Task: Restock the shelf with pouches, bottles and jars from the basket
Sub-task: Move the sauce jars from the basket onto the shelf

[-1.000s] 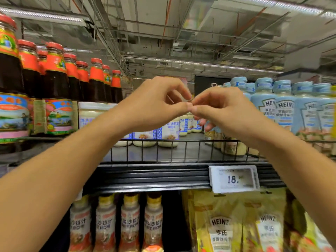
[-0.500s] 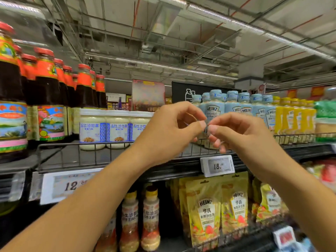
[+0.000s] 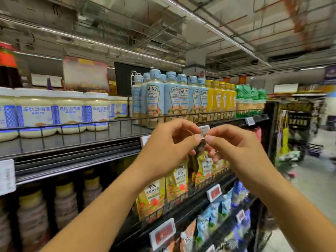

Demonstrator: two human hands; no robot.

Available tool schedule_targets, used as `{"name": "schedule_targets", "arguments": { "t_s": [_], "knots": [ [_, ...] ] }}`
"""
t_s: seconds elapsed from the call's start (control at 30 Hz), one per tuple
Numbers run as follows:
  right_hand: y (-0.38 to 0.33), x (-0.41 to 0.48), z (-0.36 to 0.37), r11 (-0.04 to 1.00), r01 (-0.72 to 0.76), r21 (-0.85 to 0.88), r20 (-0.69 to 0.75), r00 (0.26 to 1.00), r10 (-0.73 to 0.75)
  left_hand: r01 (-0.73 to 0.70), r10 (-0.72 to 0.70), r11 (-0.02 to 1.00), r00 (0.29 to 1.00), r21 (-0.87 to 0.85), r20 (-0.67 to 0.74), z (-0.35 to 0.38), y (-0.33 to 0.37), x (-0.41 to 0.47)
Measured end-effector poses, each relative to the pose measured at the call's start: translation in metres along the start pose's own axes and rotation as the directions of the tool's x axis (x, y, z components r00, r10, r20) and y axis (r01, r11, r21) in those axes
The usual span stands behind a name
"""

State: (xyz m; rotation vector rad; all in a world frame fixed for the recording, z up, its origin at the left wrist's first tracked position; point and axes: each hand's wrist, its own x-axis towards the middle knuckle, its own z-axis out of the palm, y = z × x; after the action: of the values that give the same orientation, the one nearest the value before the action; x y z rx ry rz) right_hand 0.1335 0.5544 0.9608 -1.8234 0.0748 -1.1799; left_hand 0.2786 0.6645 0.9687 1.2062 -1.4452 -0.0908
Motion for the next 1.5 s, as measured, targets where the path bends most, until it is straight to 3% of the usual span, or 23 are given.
{"name": "schedule_targets", "arguments": {
  "t_s": [0.37, 0.67, 1.03, 1.5],
  "knots": [
    [0.065, -0.058, -0.131, 0.964, -0.202, -0.174, -0.224, 0.961, 0.161, 0.131, -0.086, 0.961, 0.978, -0.243, 0.188, 0.152, -0.064, 0.032],
    [0.104, -0.108, -0.236, 0.92, -0.37, -0.131, -0.406, 0.866, 0.29, 0.262, -0.144, 0.89, 0.938, -0.372, 0.315, 0.286, -0.105, 0.042],
    [0.173, -0.185, -0.315, 0.794, -0.594, -0.127, -0.524, 0.72, 0.455, 0.438, -0.27, 0.806, 0.871, -0.4, 0.411, 0.405, -0.162, 0.011],
    [0.278, -0.197, -0.363, 0.687, -0.727, -0.009, -0.555, 0.575, 0.601, 0.634, -0.398, 0.709, 0.722, -0.31, 0.566, 0.496, -0.272, 0.015]
  ]
}}
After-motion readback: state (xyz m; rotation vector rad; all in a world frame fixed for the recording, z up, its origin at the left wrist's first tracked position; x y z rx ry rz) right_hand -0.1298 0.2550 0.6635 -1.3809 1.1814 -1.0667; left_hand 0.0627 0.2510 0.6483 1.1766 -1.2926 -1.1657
